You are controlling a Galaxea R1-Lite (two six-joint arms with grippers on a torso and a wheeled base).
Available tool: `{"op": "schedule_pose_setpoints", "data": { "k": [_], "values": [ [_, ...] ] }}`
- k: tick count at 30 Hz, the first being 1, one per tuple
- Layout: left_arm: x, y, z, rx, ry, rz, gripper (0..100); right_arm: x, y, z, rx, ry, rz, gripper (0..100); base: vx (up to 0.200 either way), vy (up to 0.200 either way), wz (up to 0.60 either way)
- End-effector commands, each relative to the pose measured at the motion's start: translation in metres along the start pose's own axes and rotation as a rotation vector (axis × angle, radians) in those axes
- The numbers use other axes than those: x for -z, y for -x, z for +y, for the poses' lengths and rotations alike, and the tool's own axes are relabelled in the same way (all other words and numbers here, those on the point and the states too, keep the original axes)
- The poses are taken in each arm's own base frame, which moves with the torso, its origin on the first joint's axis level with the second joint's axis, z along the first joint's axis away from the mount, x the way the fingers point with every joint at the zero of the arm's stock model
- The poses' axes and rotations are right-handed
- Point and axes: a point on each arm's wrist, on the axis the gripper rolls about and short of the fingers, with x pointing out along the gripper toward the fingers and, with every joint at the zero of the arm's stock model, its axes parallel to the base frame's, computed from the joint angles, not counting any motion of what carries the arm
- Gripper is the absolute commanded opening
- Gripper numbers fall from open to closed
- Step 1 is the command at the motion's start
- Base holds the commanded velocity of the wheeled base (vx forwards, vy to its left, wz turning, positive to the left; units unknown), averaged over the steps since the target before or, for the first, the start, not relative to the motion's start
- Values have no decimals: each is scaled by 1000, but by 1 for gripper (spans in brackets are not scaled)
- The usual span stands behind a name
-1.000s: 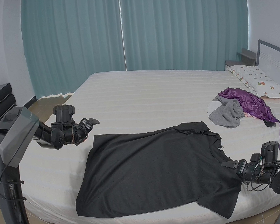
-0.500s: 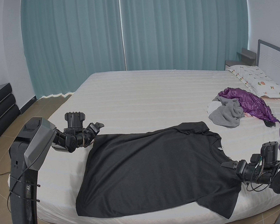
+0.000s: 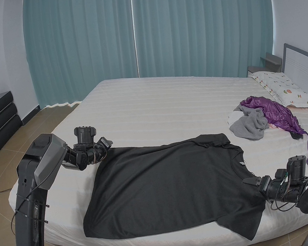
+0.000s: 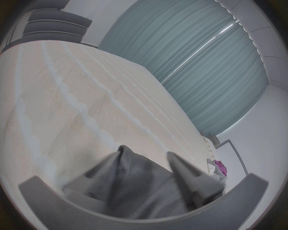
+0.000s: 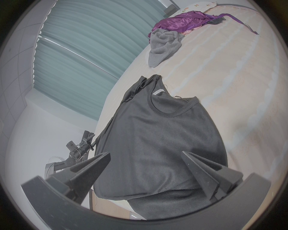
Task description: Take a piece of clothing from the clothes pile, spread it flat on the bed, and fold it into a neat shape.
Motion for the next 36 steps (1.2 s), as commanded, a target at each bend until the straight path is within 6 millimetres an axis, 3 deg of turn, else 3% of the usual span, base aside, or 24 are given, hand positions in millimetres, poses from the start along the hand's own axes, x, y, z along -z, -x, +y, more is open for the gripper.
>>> {"op": "schedule_pose_setpoints", "data": {
  "k": [1,7,19,28,32,33,36],
  "values": [
    [-1,-4,3,-2,4,-10,0,1,0,-1,-1,-1,0,100,0,0,0],
    [-11,-7,-1,-10,1,-83,0,-1,0,1,-13,-21,-12,100,0,0,0],
    [-52,-17,-2,21,1,-199,0,-4,-4,1,-50,-22,-56,100,0,0,0],
    [-52,-19,4,22,-1,-195,0,-13,-14,7,-113,-22,-116,100,0,0,0],
    [-52,-19,3,19,-1,-197,0,-25,-37,13,-131,4,-173,100,0,0,0],
    [-53,-18,3,18,-1,-198,0,-31,-56,13,-124,17,-213,100,0,0,0],
    [-50,-19,0,17,-3,-193,0,-45,-79,19,-137,67,-258,100,0,0,0]
  ]
}}
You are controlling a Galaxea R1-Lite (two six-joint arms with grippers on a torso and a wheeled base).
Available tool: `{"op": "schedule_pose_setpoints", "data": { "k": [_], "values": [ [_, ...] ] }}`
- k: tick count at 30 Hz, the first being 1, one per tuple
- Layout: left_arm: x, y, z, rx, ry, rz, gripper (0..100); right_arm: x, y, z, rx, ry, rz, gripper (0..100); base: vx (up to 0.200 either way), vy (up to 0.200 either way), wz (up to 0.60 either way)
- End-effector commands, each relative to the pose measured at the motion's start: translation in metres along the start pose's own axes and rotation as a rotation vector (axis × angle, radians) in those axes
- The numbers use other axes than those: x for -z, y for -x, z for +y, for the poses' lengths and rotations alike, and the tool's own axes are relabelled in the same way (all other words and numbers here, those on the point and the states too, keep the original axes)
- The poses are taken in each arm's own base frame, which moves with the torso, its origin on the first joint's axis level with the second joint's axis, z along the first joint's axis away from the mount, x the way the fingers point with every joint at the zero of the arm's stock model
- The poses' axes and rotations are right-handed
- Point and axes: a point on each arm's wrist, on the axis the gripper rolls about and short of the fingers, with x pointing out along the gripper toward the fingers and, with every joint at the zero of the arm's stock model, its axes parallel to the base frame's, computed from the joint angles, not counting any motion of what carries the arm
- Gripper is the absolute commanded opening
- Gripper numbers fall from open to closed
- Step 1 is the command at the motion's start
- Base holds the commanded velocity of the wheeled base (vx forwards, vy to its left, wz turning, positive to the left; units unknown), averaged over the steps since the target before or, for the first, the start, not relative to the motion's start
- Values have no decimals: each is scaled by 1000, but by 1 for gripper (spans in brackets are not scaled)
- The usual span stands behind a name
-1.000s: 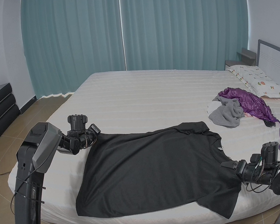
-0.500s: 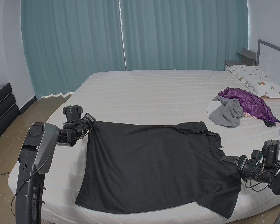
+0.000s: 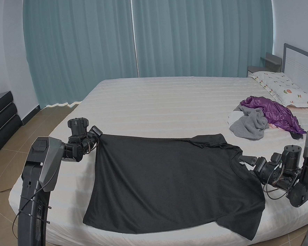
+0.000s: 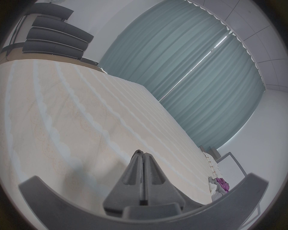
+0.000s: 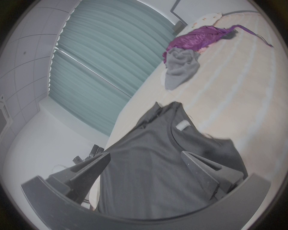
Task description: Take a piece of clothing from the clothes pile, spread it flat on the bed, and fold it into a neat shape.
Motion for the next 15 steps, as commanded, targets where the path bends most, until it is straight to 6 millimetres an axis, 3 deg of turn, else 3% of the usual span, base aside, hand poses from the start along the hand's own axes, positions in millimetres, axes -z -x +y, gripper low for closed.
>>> {"op": "schedule_pose_setpoints", "data": {
  "k": [1,2,3,4,6,9,10,15],
  "values": [
    [2,1,-4,-2,-4,1,0,-7,-49,-4,-5,60,-45,100,0,0,0],
    [2,1,-5,-2,-4,1,0,-13,-62,-1,3,66,-42,100,0,0,0],
    [2,1,-5,-2,-4,1,0,-13,-62,-1,3,66,-42,100,0,0,0],
    [1,1,-6,-1,-4,0,0,-21,-79,5,20,61,-23,100,0,0,0],
    [1,1,-5,-1,-4,1,0,-23,-90,9,30,58,-2,100,0,0,0],
    [4,2,-2,-17,-2,9,0,-24,-124,17,53,49,59,100,0,0,0],
    [4,2,-2,-17,-2,9,0,-24,-124,17,53,49,59,100,0,0,0],
    [6,3,-1,-32,-2,11,0,-25,-160,29,76,25,115,100,0,0,0]
  ]
}}
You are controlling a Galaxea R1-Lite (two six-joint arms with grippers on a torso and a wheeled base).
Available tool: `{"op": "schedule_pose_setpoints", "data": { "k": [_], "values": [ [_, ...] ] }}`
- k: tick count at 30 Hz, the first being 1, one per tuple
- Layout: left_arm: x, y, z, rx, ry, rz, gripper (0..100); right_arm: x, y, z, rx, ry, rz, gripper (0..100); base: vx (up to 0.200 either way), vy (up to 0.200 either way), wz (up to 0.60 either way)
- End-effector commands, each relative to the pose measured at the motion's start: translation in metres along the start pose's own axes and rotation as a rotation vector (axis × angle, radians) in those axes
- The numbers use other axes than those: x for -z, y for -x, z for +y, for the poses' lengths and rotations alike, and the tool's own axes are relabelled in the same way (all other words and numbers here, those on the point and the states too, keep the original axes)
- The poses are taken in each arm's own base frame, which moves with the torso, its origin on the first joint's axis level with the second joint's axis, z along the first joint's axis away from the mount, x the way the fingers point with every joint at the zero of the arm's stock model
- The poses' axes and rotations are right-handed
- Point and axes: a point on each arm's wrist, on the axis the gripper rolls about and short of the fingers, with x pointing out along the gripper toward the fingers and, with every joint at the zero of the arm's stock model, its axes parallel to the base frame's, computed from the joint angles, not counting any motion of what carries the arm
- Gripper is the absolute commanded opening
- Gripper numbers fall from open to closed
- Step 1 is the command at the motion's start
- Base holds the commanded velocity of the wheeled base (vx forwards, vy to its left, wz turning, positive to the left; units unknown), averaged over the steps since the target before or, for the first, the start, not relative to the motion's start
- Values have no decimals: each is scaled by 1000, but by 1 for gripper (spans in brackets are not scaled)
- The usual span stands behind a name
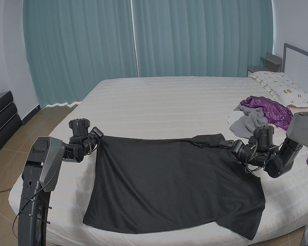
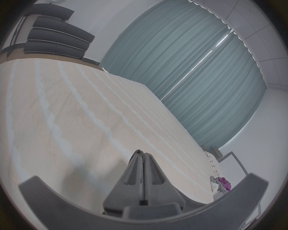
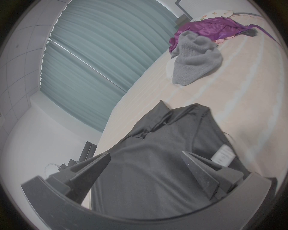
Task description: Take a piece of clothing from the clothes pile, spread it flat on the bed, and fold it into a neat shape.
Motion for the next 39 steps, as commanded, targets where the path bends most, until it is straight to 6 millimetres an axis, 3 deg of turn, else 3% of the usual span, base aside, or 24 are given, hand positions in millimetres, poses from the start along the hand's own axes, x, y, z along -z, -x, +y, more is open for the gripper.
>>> {"op": "schedule_pose_setpoints", "data": {
  "k": [1,8,21,27,29,35,39],
  "values": [
    [1,3,-1,-14,1,5,0,0,-55,14,16,-11,65,100,0,0,0],
    [4,7,2,-30,1,21,0,-1,-91,4,103,-37,111,100,0,0,0],
    [9,7,7,-48,6,36,0,-33,-142,5,108,-69,-112,100,0,0,0],
    [9,7,7,-47,6,35,0,-81,-160,5,58,-73,-385,100,0,0,0],
    [10,7,7,-47,7,37,0,-82,-161,-4,82,-72,-415,100,0,0,0],
    [9,7,6,-46,7,36,0,-113,-148,-17,55,-40,-535,100,0,0,0],
    [10,7,7,-51,7,37,0,-112,-126,-24,91,-21,-448,100,0,0,0]
  ]
}}
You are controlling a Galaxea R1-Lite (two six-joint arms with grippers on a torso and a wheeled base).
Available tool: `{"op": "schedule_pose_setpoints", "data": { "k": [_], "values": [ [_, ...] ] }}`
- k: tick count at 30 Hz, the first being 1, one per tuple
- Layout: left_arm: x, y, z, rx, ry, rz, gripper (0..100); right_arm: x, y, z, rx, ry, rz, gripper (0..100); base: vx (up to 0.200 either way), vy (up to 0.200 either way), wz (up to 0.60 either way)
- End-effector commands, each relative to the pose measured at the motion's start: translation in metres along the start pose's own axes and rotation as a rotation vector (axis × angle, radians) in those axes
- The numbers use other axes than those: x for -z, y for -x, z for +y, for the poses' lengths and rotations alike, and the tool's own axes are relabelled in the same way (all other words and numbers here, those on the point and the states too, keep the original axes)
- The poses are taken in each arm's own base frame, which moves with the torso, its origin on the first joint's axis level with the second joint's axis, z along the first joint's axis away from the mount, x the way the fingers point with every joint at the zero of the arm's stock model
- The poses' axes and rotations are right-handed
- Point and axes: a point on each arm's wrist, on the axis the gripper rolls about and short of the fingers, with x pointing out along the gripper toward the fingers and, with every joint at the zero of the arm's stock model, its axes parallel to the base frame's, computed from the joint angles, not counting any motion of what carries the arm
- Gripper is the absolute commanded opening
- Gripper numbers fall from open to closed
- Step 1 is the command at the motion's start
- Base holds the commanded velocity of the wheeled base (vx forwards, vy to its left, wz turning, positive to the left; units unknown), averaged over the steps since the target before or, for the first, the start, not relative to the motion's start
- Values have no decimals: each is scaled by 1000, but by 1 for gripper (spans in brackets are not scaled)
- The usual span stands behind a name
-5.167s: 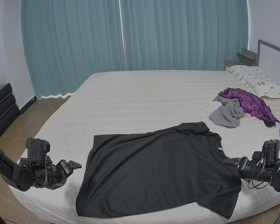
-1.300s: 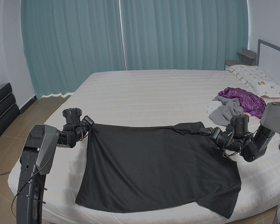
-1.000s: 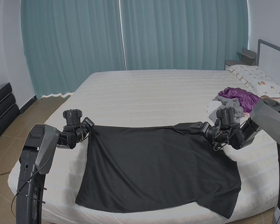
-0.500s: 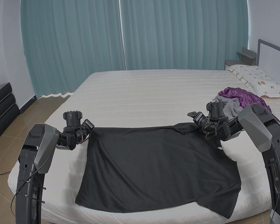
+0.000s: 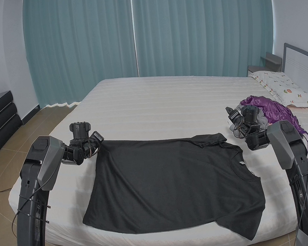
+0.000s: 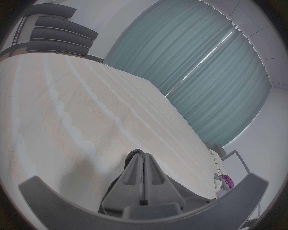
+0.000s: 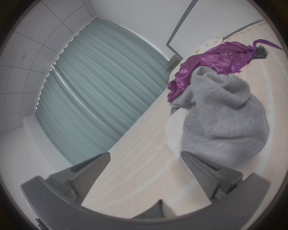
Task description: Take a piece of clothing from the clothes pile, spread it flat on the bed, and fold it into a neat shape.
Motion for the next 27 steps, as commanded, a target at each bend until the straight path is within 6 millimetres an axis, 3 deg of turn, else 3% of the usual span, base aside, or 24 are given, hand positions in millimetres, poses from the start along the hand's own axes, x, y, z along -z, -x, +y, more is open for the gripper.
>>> {"op": "schedule_pose_setpoints", "data": {
  "k": [1,4,11,17,27],
  "values": [
    [0,1,0,-4,0,-2,0,-10,18,-15,35,39,84,100,0,0,0],
    [0,1,0,-6,0,-2,0,-13,40,-26,-8,144,174,100,0,0,0],
    [0,1,0,-6,0,-2,0,0,67,-40,-92,380,243,100,0,0,0],
    [-1,1,0,-7,1,-3,0,17,73,-48,-121,543,276,100,0,0,0],
    [0,1,0,-6,0,-2,0,47,74,-49,-153,643,344,100,0,0,0]
  ]
}}
